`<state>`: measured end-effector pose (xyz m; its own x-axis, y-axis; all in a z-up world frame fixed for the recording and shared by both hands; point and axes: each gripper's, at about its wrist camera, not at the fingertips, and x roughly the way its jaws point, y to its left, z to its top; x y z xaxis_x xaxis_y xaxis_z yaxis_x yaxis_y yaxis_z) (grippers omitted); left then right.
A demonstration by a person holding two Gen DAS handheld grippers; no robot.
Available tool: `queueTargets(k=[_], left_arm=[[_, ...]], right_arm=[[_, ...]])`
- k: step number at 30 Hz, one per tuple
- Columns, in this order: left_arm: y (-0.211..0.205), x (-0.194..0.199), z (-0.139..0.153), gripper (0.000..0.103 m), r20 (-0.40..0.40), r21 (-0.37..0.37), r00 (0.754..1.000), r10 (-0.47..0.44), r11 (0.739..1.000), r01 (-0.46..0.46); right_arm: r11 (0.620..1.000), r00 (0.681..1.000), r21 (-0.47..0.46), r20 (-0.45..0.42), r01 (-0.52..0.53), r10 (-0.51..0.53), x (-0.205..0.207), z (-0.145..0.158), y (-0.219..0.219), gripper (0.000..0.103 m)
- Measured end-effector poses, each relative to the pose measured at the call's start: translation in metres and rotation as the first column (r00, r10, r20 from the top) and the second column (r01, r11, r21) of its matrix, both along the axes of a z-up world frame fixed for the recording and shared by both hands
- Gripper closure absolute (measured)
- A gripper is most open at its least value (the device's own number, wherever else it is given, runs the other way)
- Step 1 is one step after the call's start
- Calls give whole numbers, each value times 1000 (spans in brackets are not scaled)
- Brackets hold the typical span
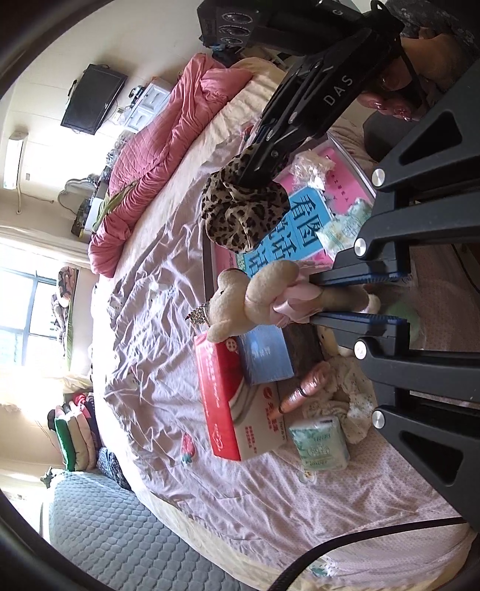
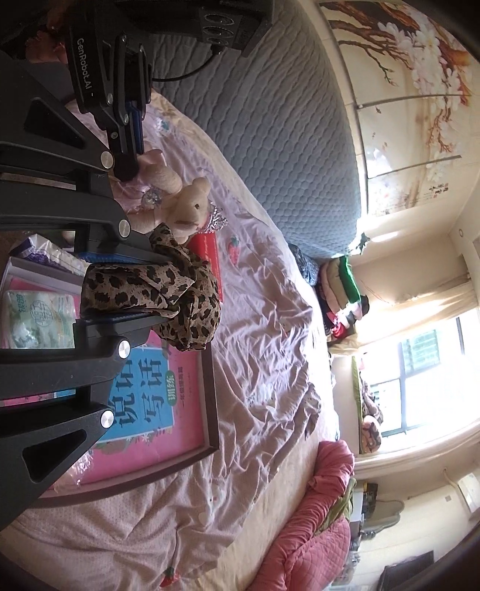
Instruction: Organize soft objects
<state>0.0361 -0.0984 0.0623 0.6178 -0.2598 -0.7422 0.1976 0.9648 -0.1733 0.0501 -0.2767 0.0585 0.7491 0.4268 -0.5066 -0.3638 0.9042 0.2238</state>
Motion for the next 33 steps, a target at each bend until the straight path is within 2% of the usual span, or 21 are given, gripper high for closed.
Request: queueTargets(k=[13,25,33], left_arm=[[-22,3,6,90,21,-13,999,-42,999,42],[-43,9,4,90,13,-20,996,-92,996,92],[-54,19,-4,90,-8,-54,993,-121,991,120]], right_arm=[[991,991,33,44,128,-130,-1,12,-41,83],[978,976,49,70,202,-205,-5,15,-63,83],[968,969,70,45,240,-244,-1,9,-78,83]])
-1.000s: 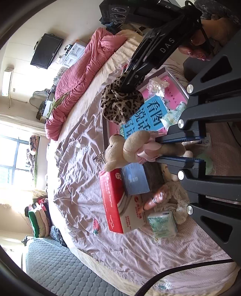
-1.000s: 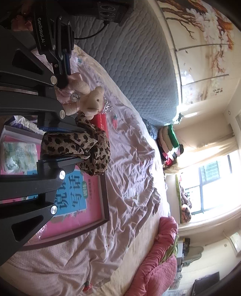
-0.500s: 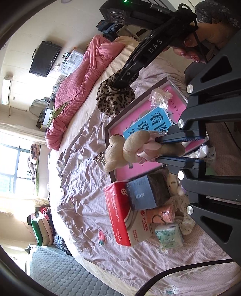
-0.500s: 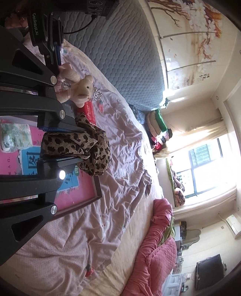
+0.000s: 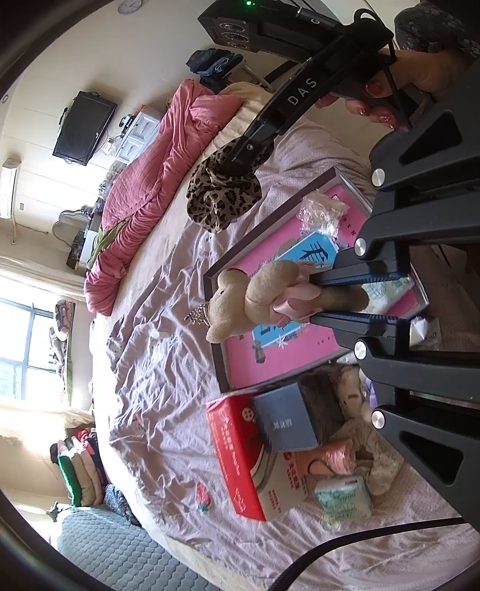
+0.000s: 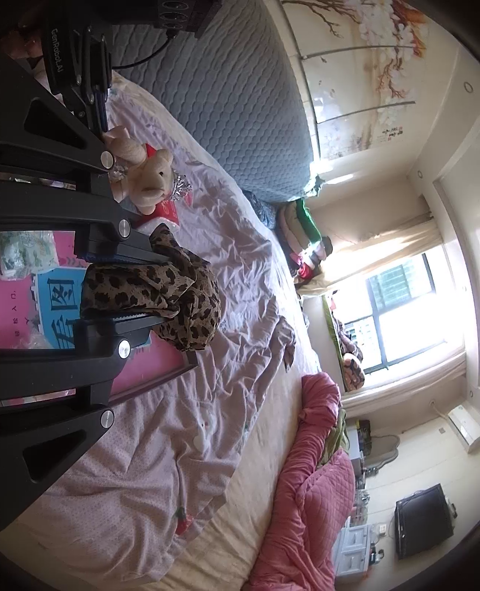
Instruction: Organize soft objects
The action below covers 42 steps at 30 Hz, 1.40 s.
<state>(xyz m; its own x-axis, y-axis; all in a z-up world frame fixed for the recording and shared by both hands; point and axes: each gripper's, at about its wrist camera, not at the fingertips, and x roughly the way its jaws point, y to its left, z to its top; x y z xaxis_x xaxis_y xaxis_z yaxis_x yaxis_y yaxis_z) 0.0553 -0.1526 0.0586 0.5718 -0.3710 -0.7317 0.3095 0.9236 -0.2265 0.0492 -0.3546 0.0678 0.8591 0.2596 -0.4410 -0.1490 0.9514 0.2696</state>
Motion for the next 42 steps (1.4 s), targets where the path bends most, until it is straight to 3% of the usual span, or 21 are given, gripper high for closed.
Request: queueTargets(k=[17,30,42], left_arm=[[-8,25,-39,90,-110,-42,994,-12,999,7],[-20,31,-59,90,-145,-3,989,-26,1000,26],[-23,41,-74,89,-183,9,983,-23,1000,25]], right_arm=[[999,991,-31,-127,26,-30,17,-29,-3,82],[998,983,-69,-182,12,-24,25,-44,3,82],[993,954,-110,-298,-50,15,38,-68,16,82]])
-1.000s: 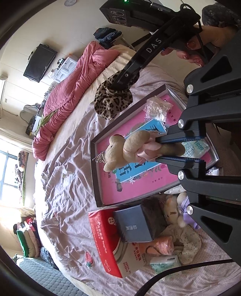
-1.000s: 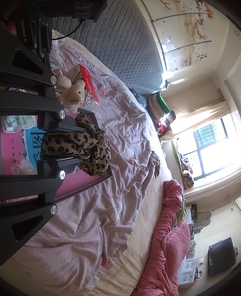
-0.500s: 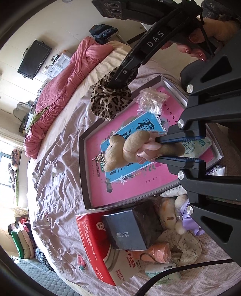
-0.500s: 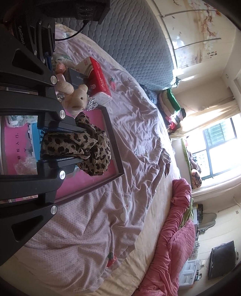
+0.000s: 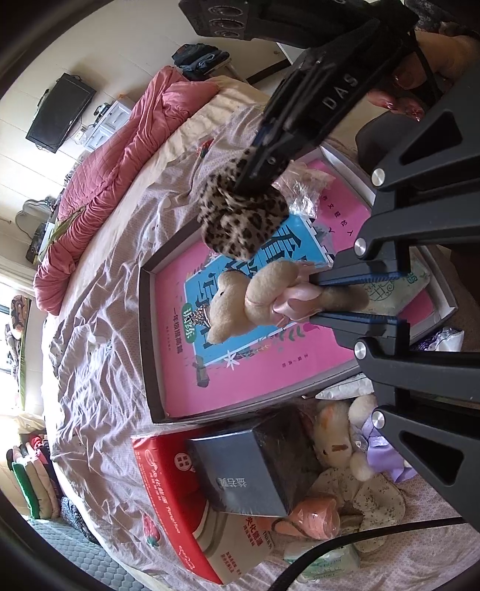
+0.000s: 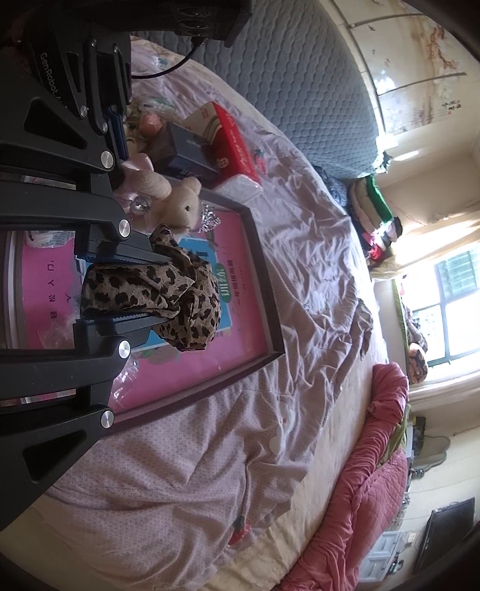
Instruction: Organize soft objects
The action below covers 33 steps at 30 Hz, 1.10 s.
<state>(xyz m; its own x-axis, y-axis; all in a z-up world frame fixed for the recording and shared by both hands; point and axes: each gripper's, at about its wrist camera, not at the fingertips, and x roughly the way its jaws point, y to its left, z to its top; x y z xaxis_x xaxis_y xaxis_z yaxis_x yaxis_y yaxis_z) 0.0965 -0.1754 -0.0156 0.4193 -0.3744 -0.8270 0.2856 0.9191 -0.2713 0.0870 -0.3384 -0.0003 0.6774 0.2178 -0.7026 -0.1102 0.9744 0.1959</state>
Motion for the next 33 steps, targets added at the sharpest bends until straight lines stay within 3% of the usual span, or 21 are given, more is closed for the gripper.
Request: queueTargets(k=[9,25,31,33], left_arm=[[1,4,-7,89,-20,5,1000,7,1000,-7],[1,6,-10,89,-30,14,1000,4,1000,-3],[0,7,-10,88,-41,9,999,3,1000,-2],[0,7,-9,88,-43,10,999,2,1000,-1]], right_arm=[[998,997,-47,-60,-44,41,6,-14,14,82],[995,988,-95,-155,-28,13,16,-36,11,80],[996,986,-82,-165,-19,5,18,-37,9,75],[997,986,-78,-165,-17,4,18,-37,8,68]])
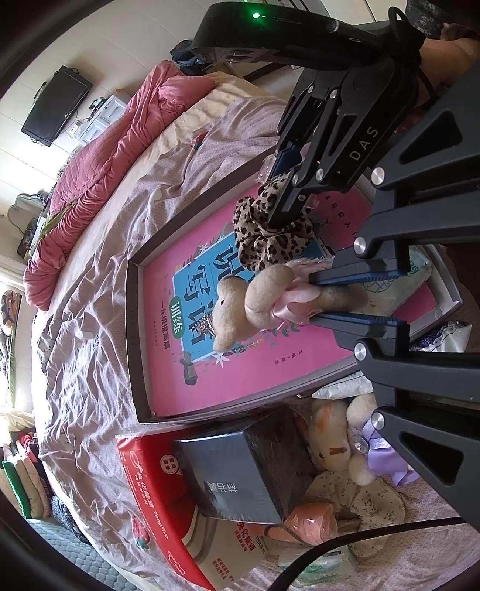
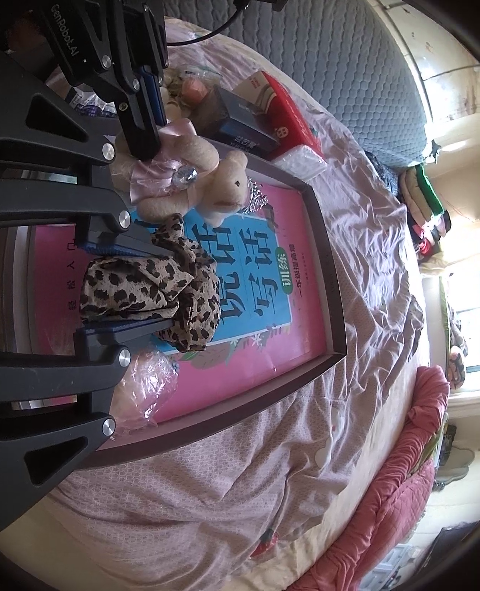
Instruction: Organize soft objects
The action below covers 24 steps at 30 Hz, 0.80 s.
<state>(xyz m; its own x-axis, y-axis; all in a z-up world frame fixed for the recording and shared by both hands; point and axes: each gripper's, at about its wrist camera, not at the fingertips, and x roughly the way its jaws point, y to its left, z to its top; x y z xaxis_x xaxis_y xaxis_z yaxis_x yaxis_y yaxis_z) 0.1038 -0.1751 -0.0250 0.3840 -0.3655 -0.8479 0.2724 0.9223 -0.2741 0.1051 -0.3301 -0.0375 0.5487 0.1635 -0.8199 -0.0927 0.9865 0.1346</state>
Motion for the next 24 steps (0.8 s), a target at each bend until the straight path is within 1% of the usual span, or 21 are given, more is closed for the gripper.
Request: queueTargets(k=[7,9,15,17,19,23,24], left_arm=[[1,-1,0,88,-11,0,1000,3,1000,-3],[0,-1,0,88,-12,1,1000,2,1000,-2],[0,-1,0,86,-19,2,1000,2,1000,-2],[1,-1,0,84,-24,-3,1000,3,1000,-3],[2,-1,0,77,-27,-2,1000,8,1000,-9],[3,-1,2,73,-26,1,1000,10,1000,-10],[3,-1,2,70,-25,1,1000,10,1000,-10]], right_arm=[[1000,999,15,31,12,-13,-3,6,-3,66],[1000,999,17,43,13,-14,-4,8,-3,61],[1000,998,13,56,13,-14,-5,11,-3,58],[1000,998,14,62,19,-20,-6,12,-5,57],[1000,997,18,71,24,-25,-6,14,-6,56],[999,996,24,88,28,-30,-8,17,-8,55],[999,996,25,89,28,-30,-8,17,-8,55]])
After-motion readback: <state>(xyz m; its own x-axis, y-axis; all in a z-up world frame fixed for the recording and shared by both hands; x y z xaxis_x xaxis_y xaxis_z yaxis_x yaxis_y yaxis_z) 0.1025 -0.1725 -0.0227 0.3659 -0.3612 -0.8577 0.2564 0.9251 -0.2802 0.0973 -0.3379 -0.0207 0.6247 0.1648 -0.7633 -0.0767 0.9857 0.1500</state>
